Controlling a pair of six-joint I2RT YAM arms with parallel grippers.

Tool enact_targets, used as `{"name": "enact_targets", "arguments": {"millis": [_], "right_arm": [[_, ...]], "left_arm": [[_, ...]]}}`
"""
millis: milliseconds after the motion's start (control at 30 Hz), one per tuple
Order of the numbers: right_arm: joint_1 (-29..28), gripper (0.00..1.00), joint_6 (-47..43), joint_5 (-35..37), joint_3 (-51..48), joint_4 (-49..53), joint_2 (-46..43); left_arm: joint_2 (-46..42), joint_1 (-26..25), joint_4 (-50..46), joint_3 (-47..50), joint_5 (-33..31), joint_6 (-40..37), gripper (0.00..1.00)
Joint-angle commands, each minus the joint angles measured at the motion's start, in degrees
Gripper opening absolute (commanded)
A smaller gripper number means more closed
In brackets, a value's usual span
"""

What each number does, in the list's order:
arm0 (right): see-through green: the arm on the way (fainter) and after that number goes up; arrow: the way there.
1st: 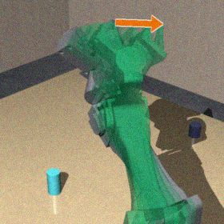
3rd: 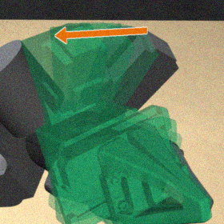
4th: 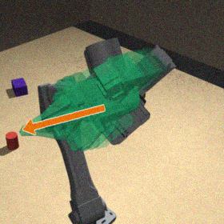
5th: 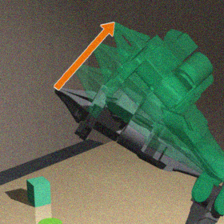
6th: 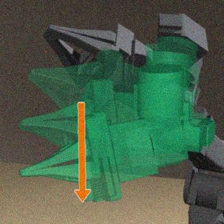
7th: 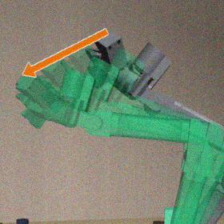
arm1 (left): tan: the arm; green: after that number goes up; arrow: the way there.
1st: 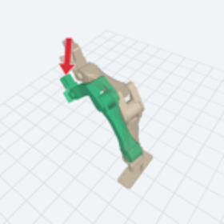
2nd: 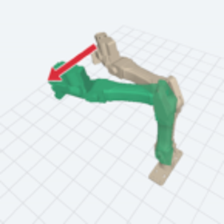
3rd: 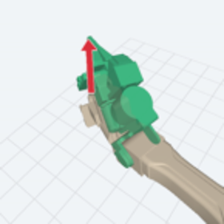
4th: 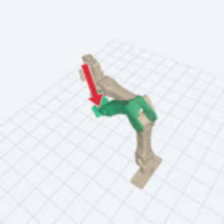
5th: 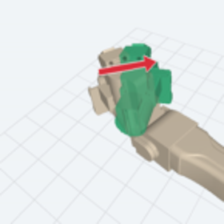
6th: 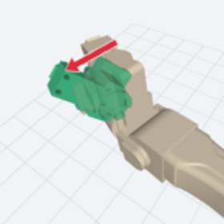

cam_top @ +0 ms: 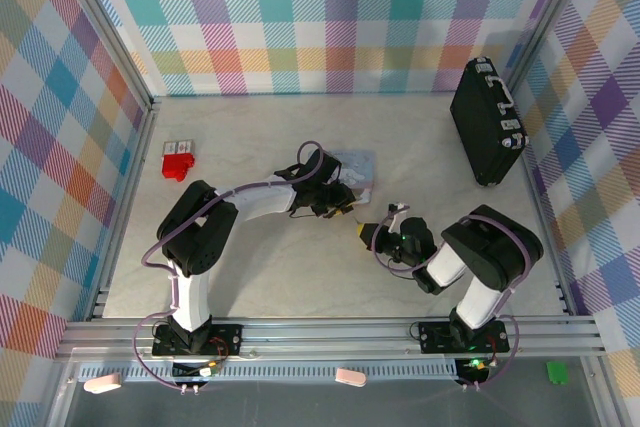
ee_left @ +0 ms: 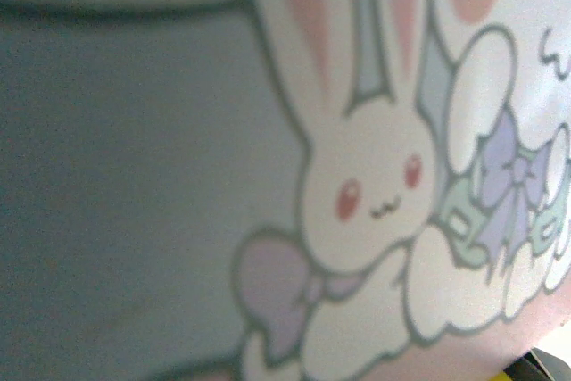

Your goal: Unlock the padlock with the key

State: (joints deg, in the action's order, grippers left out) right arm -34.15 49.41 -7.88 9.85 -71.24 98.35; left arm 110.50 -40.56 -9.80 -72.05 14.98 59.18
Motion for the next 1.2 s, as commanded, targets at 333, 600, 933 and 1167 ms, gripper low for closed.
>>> {"name": "enact_targets", "arguments": {"millis": [333, 600, 933, 1167], "right_arm": [[-0.9, 0.00, -3.5, 1.0, -0.1, -9.4, 2.2], [-1.0, 0.00, -3.7, 2.3, 0.0, -9.4, 2.5], [-1.4, 0.00, -3.5, 2.3, 1.2, -9.4, 3.3], [-1.6, 0.00, -3.5, 2.3, 1.9, -9.4, 4.1]], "left_arm": [[-2.7, 0.9, 2.2, 0.5, 1.8, 2.2, 0.12], [-3.1, 0.8, 2.2, 0.6, 2.4, 2.5, 0.12], [-3.8, 0.8, 2.7, 1.6, 2.6, 3.3, 0.12], [-4.3, 0.9, 2.8, 1.7, 2.9, 3.5, 0.12]]}}
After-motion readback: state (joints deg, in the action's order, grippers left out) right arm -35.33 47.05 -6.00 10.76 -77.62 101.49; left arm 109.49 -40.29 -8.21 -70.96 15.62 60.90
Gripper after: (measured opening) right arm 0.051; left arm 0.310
